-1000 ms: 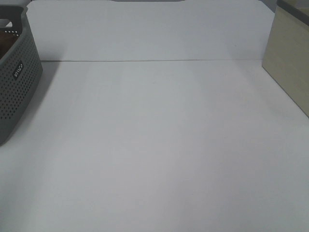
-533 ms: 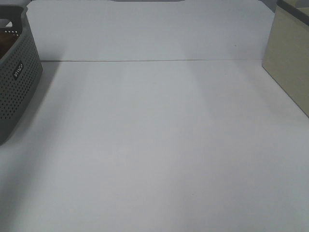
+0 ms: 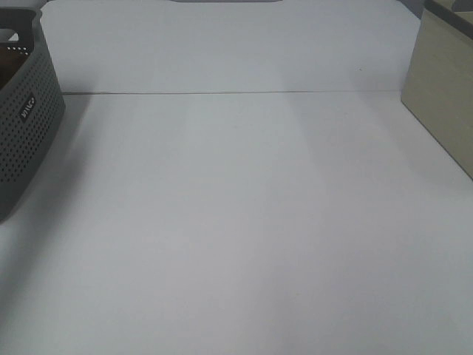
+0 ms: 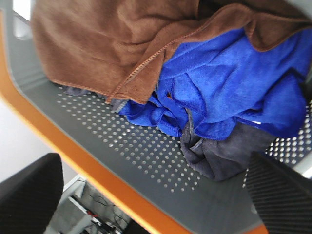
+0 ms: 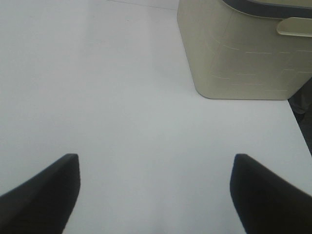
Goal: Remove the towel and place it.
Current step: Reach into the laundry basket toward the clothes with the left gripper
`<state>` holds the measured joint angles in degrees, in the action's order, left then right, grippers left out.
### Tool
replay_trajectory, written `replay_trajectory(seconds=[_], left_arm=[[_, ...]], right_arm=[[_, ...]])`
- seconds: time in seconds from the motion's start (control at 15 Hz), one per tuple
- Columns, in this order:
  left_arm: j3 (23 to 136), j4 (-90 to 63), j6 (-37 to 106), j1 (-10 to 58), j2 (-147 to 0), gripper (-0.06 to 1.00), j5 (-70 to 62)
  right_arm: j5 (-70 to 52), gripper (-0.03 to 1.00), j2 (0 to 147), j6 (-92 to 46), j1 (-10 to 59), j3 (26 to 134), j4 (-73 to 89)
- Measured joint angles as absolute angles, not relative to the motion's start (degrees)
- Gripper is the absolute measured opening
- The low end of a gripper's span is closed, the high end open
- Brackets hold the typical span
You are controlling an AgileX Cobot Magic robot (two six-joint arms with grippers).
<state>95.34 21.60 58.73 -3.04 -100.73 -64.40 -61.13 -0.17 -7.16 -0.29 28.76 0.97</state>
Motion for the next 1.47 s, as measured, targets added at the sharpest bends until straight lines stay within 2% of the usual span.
replay_trajectory(seconds=[0.2,0.47,0.87,1.2,1.33,1.47], left_arm=[[98.0,21.8,60.7,-6.2,-108.5,0.94,-62.7],[102.7,22.4,64.3,-7.1,-117.2,0.94,-60.0],[108.8,21.7,68.0,-11.1,-125.5,0.94,-55.1],[110.8,17.4,69.4,-11.2,-130.8,0.93,-54.5],[110.9,17.4,69.4,-11.3,-131.0,0.87,-54.5],[110.9,17.2,67.9,-11.9,-131.0,0.66,-54.5]], right_arm=[[-61.1,0.81,-0.2,-7.2,-0.3,28.8,1.0],[-61.1,0.81,-0.2,-7.2,-0.3,28.8,1.0],[-61.1,0.81,-0.2,-7.2,-0.3,28.8,1.0],[-61.1,0.81,-0.2,-7.2,-0.3,28.8,1.0],[-61.1,0.81,-0.2,-7.2,-0.3,28.8,1.0],[-61.1,0.81,-0.2,-7.2,-0.3,28.8,1.0]])
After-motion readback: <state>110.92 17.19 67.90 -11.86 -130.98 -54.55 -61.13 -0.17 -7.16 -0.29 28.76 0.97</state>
